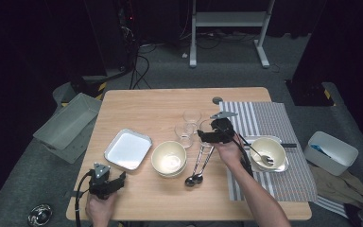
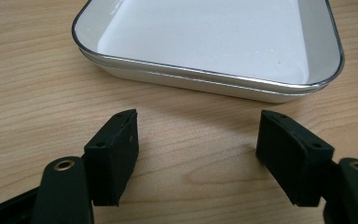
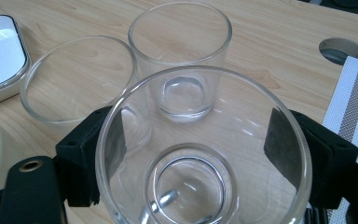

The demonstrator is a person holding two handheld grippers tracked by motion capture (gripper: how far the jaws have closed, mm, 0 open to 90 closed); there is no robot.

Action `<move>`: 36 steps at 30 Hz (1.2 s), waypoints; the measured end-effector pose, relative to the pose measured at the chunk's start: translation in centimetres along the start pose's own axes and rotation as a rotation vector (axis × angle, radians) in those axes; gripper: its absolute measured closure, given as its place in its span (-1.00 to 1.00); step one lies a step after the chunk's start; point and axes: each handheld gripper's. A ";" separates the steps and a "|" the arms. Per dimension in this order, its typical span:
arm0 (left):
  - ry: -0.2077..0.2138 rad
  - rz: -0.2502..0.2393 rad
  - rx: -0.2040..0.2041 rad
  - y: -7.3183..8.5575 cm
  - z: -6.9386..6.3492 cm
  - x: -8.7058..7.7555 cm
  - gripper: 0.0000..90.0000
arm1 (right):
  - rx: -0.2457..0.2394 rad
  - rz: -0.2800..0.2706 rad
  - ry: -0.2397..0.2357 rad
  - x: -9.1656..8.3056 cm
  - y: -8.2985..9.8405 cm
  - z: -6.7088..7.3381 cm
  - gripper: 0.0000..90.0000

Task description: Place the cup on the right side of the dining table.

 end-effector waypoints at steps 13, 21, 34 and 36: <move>0.000 0.001 0.003 0.0 0.0 0.0 -0.34 | 0.005 0.007 0.013 -0.6 -0.1 0.1 -0.60; 0.001 0.001 0.004 0.0 0.0 0.0 -0.34 | 0.000 0.012 -0.006 -1.1 -0.3 0.2 -0.60; 0.000 0.001 0.007 0.0 0.0 0.0 -0.34 | -0.018 0.004 -0.003 -2.3 -1.2 0.6 -0.60; 0.000 0.001 0.006 0.0 0.0 0.0 -0.34 | -0.019 0.001 -0.001 -2.6 -1.2 0.5 -0.60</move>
Point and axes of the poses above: each handheld gripper's, and its own axes: x roughly forward along the jaws, y roughly out of its underside, z roughly to its left, and after that the axes turned 6 degrees about z, right-handed
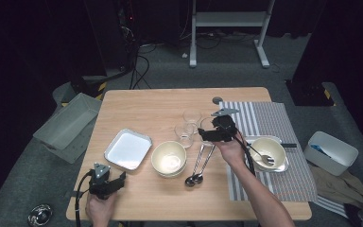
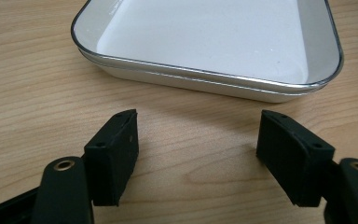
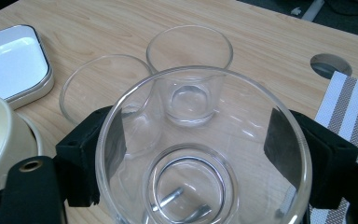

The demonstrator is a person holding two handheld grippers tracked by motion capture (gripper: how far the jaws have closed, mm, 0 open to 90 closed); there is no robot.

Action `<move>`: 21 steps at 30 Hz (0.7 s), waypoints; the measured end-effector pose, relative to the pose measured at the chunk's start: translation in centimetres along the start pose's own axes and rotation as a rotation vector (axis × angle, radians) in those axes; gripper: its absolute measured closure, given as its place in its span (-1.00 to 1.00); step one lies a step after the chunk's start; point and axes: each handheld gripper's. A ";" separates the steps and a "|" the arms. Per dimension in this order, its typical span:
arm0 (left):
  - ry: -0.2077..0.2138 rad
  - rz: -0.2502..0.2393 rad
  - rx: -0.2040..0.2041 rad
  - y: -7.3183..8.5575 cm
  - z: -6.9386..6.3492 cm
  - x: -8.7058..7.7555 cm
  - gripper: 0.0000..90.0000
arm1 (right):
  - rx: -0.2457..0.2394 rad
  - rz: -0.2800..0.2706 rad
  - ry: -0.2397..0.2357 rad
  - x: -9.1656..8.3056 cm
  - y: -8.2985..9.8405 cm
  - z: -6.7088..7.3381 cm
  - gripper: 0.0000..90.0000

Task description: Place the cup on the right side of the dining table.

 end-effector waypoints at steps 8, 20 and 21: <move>-0.002 -0.001 0.001 0.0 0.0 0.0 -0.34 | -0.006 -0.002 0.022 -0.6 -0.3 -0.1 -0.60; -0.002 0.000 0.001 0.0 0.0 0.0 -0.34 | -0.024 0.010 0.002 -1.6 -1.2 -0.1 -0.60; -0.002 -0.001 -0.001 0.0 0.0 0.0 -0.34 | -0.027 0.009 0.000 -1.7 -1.4 -0.1 -0.60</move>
Point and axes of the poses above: each handheld gripper's, and its own axes: x roughly forward along the jaws, y roughly out of its underside, z roughly to its left, and after that the axes turned 6 degrees about z, right-handed
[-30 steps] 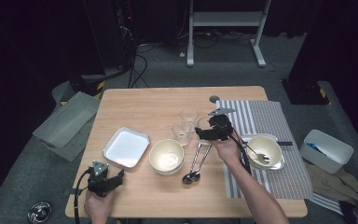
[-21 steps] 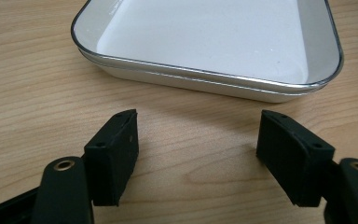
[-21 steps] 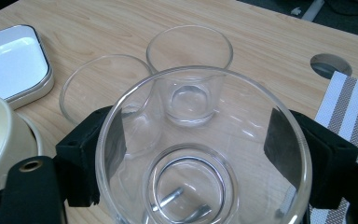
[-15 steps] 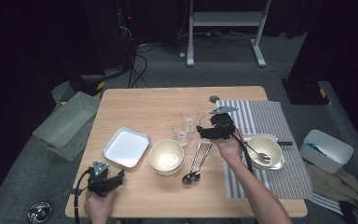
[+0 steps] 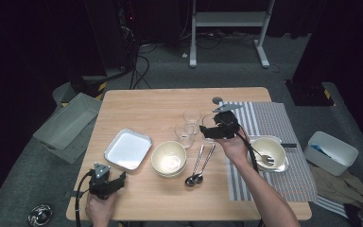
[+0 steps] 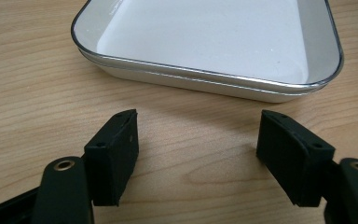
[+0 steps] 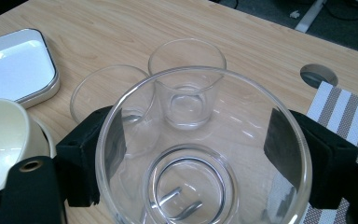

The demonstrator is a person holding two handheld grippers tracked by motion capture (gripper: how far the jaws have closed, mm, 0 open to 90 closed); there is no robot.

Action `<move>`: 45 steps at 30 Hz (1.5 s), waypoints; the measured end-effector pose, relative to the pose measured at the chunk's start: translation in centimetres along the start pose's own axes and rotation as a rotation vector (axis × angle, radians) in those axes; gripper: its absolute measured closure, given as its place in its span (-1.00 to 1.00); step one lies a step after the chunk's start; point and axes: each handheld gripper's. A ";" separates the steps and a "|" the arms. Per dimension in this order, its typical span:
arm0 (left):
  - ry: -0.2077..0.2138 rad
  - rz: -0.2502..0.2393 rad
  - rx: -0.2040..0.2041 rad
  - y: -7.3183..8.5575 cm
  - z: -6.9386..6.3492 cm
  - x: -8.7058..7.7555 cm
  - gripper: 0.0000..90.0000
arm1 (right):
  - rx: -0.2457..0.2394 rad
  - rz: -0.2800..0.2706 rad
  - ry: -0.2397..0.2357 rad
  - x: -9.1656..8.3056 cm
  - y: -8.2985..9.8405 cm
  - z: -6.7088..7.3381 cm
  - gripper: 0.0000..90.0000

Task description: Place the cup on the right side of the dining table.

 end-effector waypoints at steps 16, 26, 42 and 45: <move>-0.001 0.001 -0.004 0.0 0.0 0.0 -0.34 | -0.009 -0.001 -0.010 -1.1 -1.5 -0.1 -0.60; -0.001 0.002 -0.005 0.0 0.0 0.0 -0.34 | 0.008 -0.010 0.002 -2.0 -2.0 -1.4 -0.60; -0.001 0.002 -0.005 0.0 0.0 0.0 -0.34 | 0.048 -0.019 0.004 -3.0 -1.9 -3.7 -0.60; -0.001 0.001 -0.007 0.0 0.0 0.0 -0.34 | 0.057 -0.024 0.011 -3.1 -1.9 -3.9 -0.60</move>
Point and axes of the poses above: each handheld gripper's, and its own axes: x roughly forward along the jaws, y roughly out of its underside, z roughly to its left, and after that the axes turned 6 degrees about z, right-handed
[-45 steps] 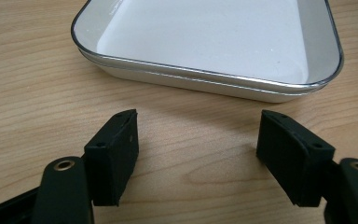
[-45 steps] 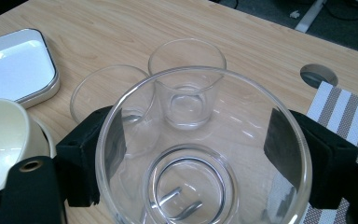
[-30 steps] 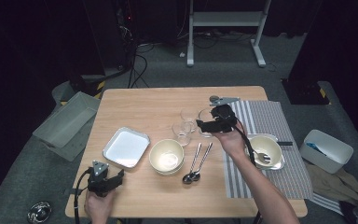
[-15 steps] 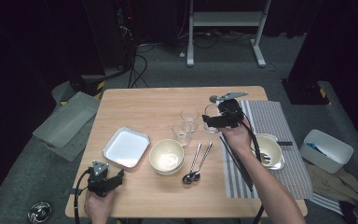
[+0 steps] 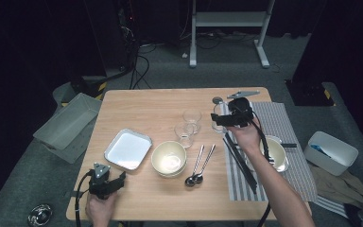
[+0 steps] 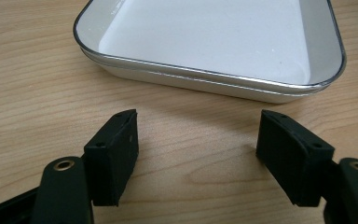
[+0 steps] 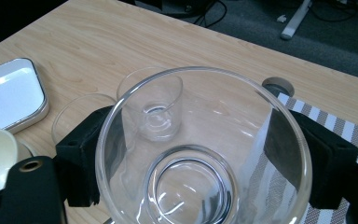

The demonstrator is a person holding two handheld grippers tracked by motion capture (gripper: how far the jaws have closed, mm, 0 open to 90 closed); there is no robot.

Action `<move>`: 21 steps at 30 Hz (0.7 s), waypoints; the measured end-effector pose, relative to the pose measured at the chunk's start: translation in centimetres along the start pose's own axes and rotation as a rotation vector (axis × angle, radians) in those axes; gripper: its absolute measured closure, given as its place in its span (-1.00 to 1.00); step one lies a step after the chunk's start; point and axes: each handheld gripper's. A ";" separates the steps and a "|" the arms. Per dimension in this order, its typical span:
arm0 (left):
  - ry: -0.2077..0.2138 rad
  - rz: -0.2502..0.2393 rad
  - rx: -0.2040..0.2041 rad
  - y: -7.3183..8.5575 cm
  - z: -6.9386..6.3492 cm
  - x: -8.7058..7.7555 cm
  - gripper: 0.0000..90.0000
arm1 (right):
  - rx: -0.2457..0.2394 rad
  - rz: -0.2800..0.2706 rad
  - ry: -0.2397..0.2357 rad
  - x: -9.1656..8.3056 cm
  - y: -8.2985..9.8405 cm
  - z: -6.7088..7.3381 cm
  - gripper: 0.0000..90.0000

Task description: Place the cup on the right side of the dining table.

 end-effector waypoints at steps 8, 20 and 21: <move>-0.001 0.000 0.000 0.0 0.0 0.0 -0.34 | 0.022 -0.018 0.027 -0.5 0.2 -1.0 -0.60; -0.002 0.001 0.001 0.0 0.0 0.0 -0.34 | 0.048 -0.021 0.063 -1.4 0.8 -2.6 -0.60; -0.001 0.000 -0.001 0.0 0.0 0.0 -0.34 | 0.048 -0.021 0.066 -1.4 0.8 -2.7 -0.60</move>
Point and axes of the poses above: each handheld gripper's, and its own axes: x roughly forward along the jaws, y roughly out of its underside, z roughly to its left, and after that the axes turned 6 degrees about z, right-handed
